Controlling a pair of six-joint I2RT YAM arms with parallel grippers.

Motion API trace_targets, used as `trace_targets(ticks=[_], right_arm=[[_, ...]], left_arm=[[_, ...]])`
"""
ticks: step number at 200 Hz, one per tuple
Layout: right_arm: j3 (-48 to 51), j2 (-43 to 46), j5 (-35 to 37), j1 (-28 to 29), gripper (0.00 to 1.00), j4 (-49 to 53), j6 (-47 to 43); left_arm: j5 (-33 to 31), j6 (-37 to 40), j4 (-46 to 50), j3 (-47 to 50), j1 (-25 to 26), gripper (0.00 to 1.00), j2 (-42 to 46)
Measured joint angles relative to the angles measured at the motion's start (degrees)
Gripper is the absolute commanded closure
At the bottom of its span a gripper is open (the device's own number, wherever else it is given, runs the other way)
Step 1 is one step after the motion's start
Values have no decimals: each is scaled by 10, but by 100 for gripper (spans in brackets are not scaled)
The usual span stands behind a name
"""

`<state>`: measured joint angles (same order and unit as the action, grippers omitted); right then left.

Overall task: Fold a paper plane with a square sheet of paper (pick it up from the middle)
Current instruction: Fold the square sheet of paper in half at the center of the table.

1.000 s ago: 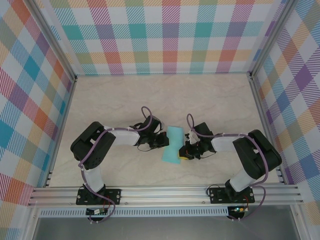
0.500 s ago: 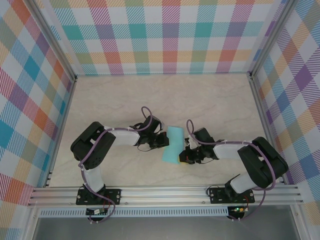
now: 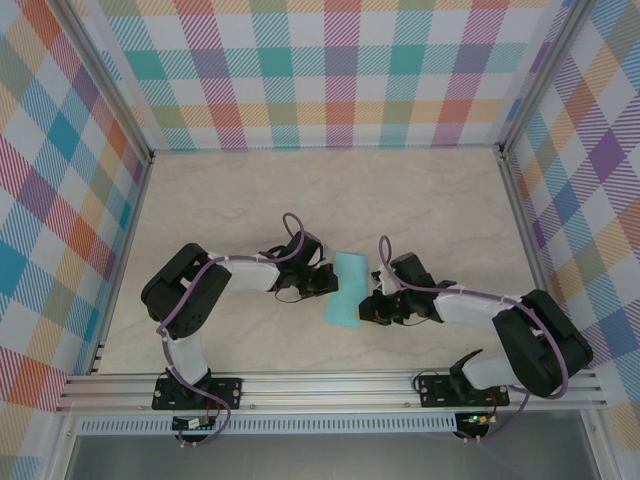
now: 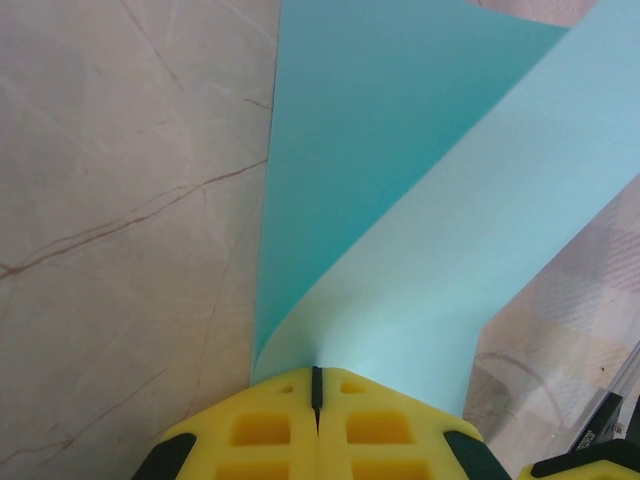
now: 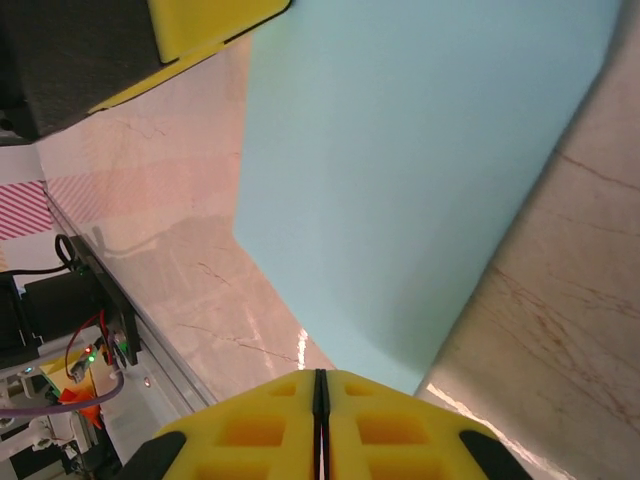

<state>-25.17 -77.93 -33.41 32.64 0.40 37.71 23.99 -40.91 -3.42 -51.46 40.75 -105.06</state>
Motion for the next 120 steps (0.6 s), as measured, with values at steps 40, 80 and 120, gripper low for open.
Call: trace_targets(ticks=[40, 80, 120], right_arm=[[0, -28, -8, 1, 89, -8, 6], [3, -49, 5, 4, 89, 5, 3], [4, -38, 16, 4, 89, 21, -5]], left_arm=[[0, 0, 0, 0, 0, 100, 0], [0, 0, 0, -1, 0, 100, 0], [0, 2, 0, -1, 0, 100, -1]])
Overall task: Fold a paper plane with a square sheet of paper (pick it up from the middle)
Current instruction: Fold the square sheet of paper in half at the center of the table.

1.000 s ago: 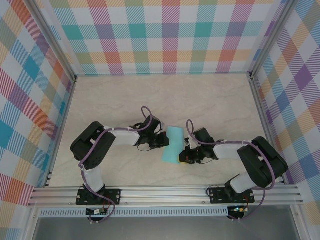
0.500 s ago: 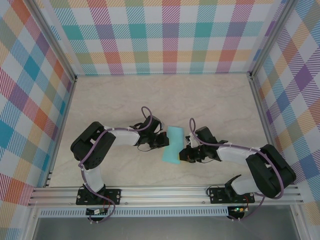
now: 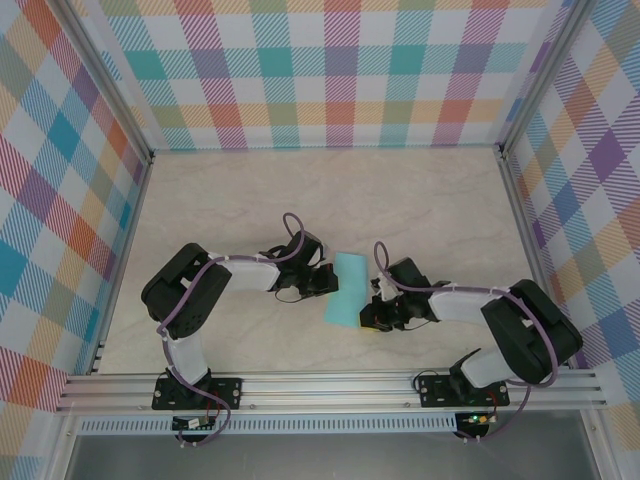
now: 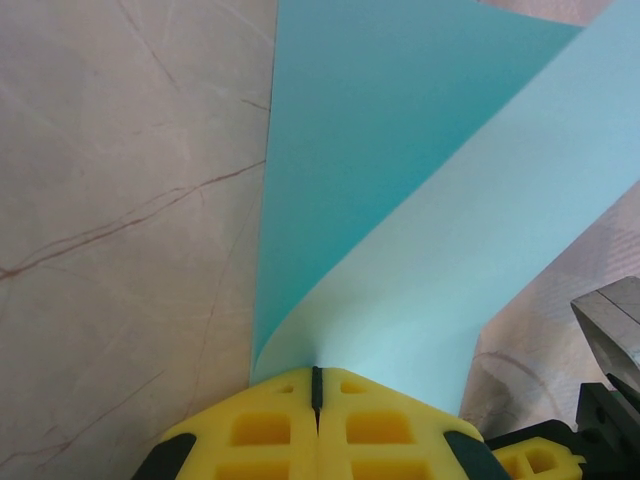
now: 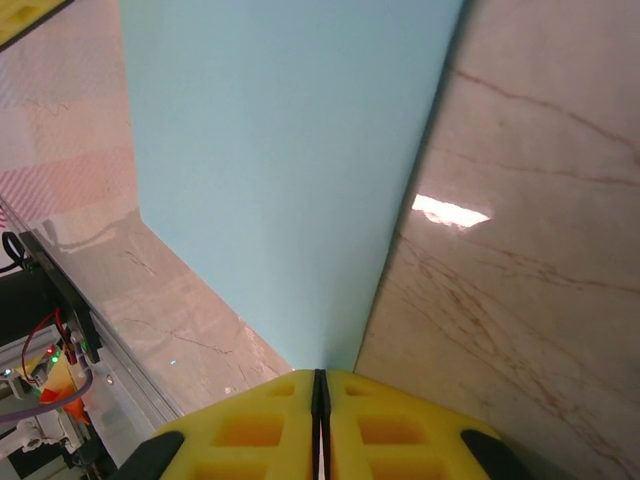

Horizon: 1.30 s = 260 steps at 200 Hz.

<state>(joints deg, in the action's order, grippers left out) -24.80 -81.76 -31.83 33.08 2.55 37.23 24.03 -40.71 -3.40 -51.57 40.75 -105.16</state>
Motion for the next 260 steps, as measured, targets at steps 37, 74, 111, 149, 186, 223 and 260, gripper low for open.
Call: trace_targets(ticks=[37, 74, 111, 149, 186, 223, 260], right_arm=[[-6, 27, 1, 0, 89, 21, 4], [-39, 20, -6, 8, 89, 5, 14], [-41, -36, -12, 13, 89, -22, 16], [-15, -44, -14, 13, 90, -50, 16], [-27, -39, -2, 15, 89, -26, 14], [-92, -39, 33, 9, 90, 23, 7], [-128, -48, 42, -21, 90, 3, 0]], left_arm=[[0, 0, 0, 0, 0, 100, 0], [0, 0, 0, 0, 0, 100, 0], [0, 0, 0, 0, 0, 100, 0], [0, 2, 0, 0, 0, 100, 0], [0, 3, 0, 0, 0, 100, 0], [0, 3, 1, 0, 0, 100, 0], [0, 5, 1, 0, 0, 100, 0]])
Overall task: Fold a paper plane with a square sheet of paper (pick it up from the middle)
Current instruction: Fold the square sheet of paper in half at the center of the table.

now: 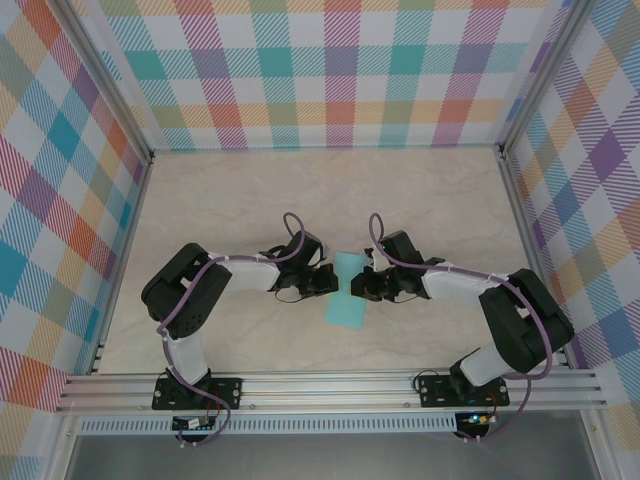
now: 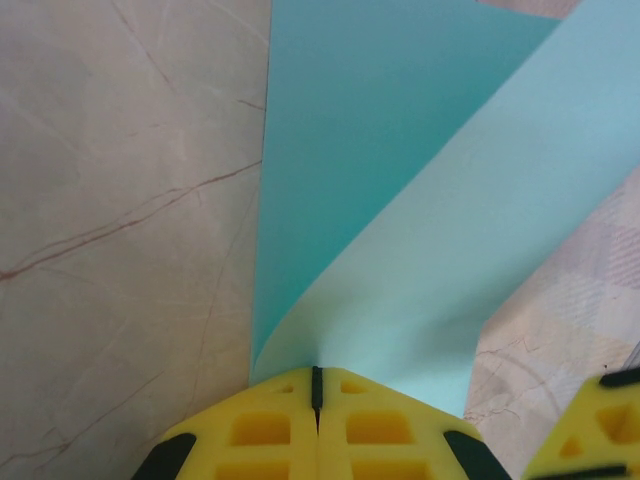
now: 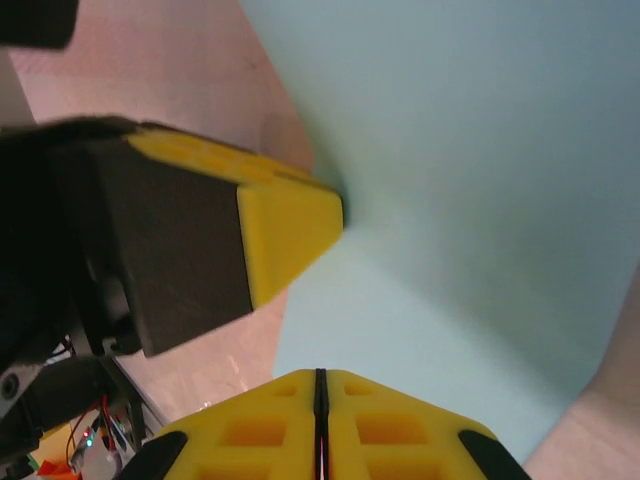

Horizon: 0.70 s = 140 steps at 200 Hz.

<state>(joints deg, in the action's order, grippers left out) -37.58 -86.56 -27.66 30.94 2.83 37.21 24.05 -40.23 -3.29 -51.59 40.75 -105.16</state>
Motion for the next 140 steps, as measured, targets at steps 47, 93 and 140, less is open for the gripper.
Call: trace_targets(ticks=[47, 93, 140], right_arm=[[22, -32, 0, -17, 90, -23, -11], [49, -54, -35, -33, 90, -61, -12], [40, -38, -36, -33, 90, -42, -14]], left_arm=[[0, 0, 0, 0, 0, 100, 0], [0, 2, 1, -1, 0, 100, -1], [0, 6, 2, -2, 0, 100, -1]])
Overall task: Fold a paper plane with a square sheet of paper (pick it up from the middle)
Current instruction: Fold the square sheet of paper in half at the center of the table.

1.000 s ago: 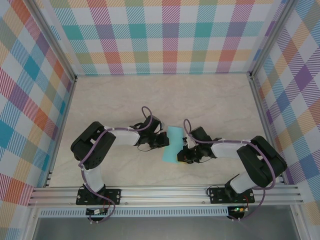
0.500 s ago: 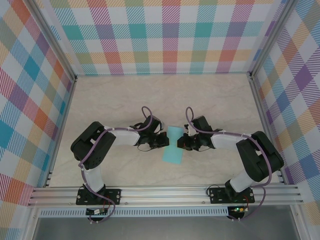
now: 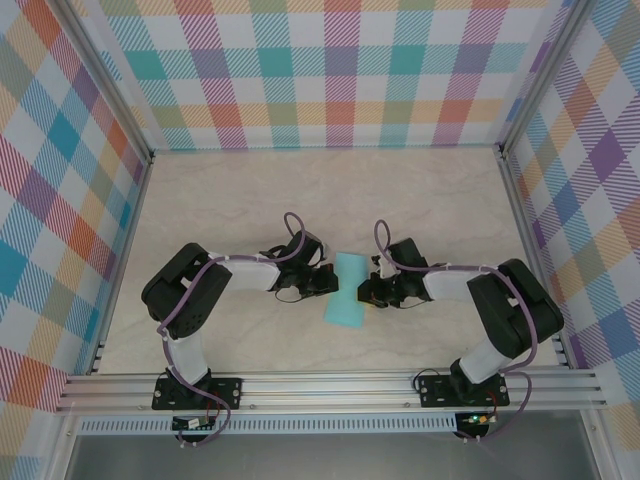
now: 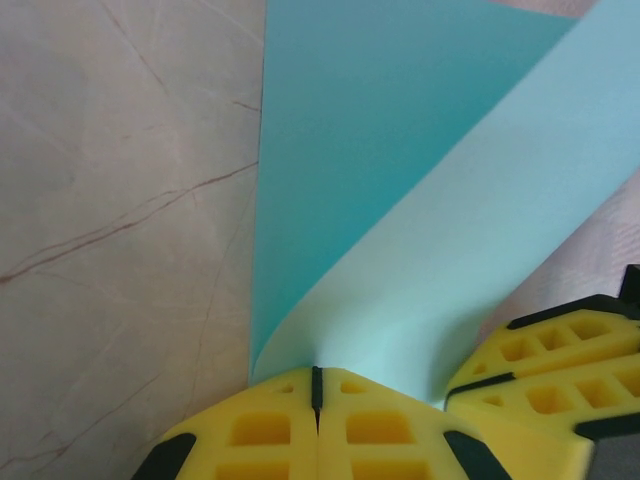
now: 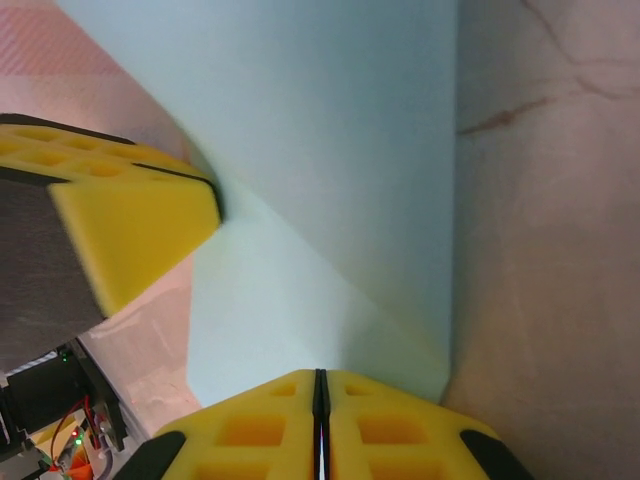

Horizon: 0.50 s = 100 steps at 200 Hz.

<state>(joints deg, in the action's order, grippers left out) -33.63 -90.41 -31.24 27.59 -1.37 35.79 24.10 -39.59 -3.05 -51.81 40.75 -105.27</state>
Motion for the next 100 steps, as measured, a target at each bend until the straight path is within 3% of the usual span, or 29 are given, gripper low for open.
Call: trace_targets(ticks=[100], right_arm=[[-41, -56, 1, -36, 91, -5, -20]], left_arm=[[-1, 4, 5, -3, 0, 100, -1]])
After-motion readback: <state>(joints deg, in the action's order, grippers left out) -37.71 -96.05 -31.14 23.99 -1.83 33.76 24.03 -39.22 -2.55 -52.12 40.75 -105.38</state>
